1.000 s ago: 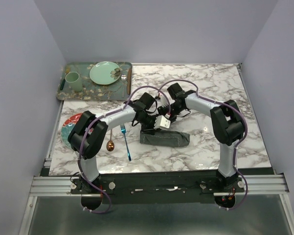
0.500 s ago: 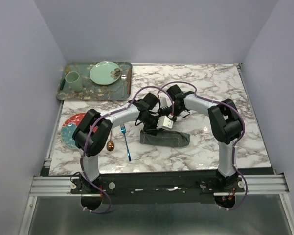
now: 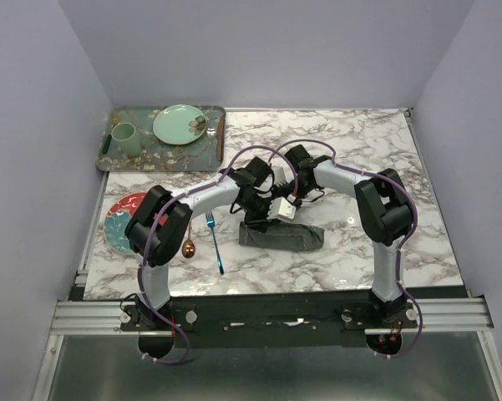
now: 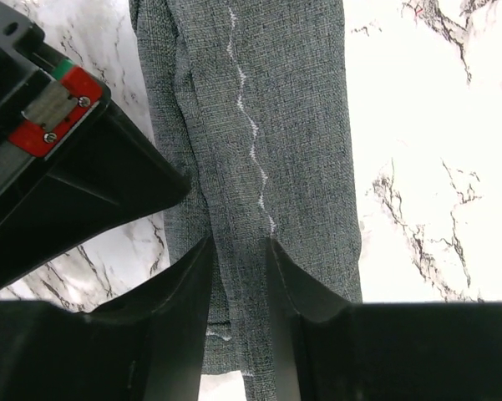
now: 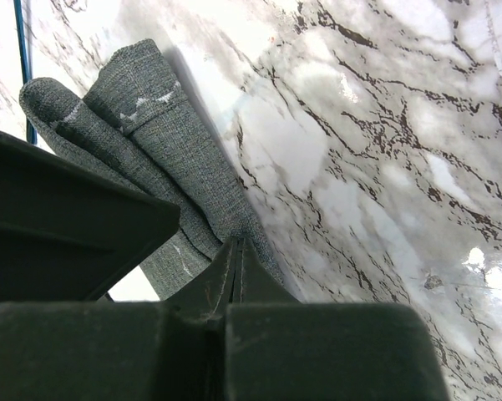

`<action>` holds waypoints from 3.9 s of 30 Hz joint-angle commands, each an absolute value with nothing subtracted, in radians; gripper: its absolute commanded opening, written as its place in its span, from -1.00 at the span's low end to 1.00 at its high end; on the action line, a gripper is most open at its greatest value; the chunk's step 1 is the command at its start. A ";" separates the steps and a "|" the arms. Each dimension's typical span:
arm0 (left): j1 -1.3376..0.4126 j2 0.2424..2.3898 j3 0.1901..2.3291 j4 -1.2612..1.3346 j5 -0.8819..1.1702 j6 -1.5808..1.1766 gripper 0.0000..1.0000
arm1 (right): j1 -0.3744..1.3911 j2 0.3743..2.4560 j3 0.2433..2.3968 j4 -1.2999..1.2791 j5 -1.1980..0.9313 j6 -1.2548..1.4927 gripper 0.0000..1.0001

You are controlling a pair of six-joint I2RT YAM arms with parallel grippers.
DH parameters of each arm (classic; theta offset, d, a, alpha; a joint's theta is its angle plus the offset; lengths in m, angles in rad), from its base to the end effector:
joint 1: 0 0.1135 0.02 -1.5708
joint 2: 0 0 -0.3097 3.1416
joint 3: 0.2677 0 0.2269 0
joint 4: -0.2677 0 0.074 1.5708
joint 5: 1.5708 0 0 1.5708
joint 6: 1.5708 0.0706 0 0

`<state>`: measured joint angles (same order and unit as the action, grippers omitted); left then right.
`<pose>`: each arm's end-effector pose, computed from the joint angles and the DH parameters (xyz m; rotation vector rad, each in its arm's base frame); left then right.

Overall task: Fold the napkin into a case and place the utensils inside
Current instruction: Smooth out the smaller rectangle-folded napkin at the center of the board.

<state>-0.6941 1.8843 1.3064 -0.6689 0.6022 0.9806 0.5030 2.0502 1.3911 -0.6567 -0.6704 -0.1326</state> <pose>0.2616 -0.2698 0.2135 2.0531 1.6695 -0.7507 0.3339 0.2338 0.1766 -1.0075 2.6571 1.0390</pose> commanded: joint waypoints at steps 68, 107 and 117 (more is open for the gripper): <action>-0.713 1.953 1.370 -0.538 0.503 0.827 -1.00 | 0.422 2.128 1.531 -0.813 -0.715 -0.074 -0.50; -0.729 2.048 1.436 -0.580 0.469 0.836 -1.00 | 0.367 2.074 1.565 -0.974 -0.629 -0.238 -0.07; -0.730 2.052 1.440 -0.578 0.468 0.830 -1.00 | 0.367 2.054 1.494 -0.983 -0.669 -0.298 0.18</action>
<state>-0.7216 2.0201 1.4319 -0.5560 0.4858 0.8215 0.3618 2.0892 1.5352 -0.9535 -0.6559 -0.2535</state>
